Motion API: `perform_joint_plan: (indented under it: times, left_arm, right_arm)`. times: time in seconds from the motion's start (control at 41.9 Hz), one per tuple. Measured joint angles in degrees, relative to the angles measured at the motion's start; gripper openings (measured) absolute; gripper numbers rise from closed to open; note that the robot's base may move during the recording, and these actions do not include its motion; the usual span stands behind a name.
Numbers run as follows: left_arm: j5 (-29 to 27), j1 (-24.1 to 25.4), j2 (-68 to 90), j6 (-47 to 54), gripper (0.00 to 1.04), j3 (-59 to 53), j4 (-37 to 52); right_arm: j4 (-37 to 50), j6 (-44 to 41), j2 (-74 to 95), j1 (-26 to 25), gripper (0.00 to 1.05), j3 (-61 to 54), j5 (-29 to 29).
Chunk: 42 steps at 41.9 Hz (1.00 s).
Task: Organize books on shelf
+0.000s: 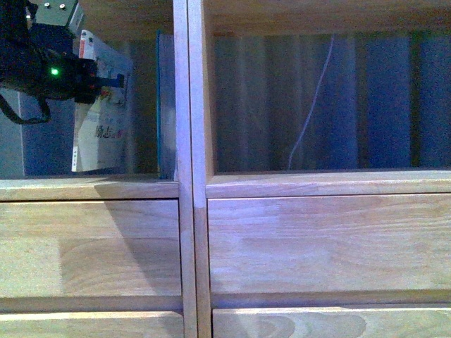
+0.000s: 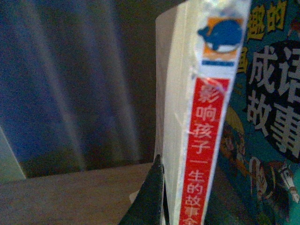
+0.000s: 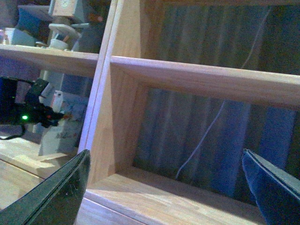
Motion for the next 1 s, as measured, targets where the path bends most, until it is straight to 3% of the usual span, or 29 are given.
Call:
perform_joint_plan:
  times: [0.43,0.907,1.003]
  left_arm:
    - [-2.4,-4.2,7.1,2.9,0.07,7.0,-1.1]
    - [-3.8,-6.0,8.5,4.3,0.07,8.2,0.1]
    - [-4.1,-6.6,8.9,4.4,0.22,8.4,0.5]
  right_arm:
    - [0.0,-1.5,-2.5,5.8,0.98,-2.0,2.9]
    - [0.3,-2.1,-2.5,7.2,0.98,-2.6,3.3]
    - [0.3,-2.1,-2.5,7.3,0.98,-2.6,3.3]
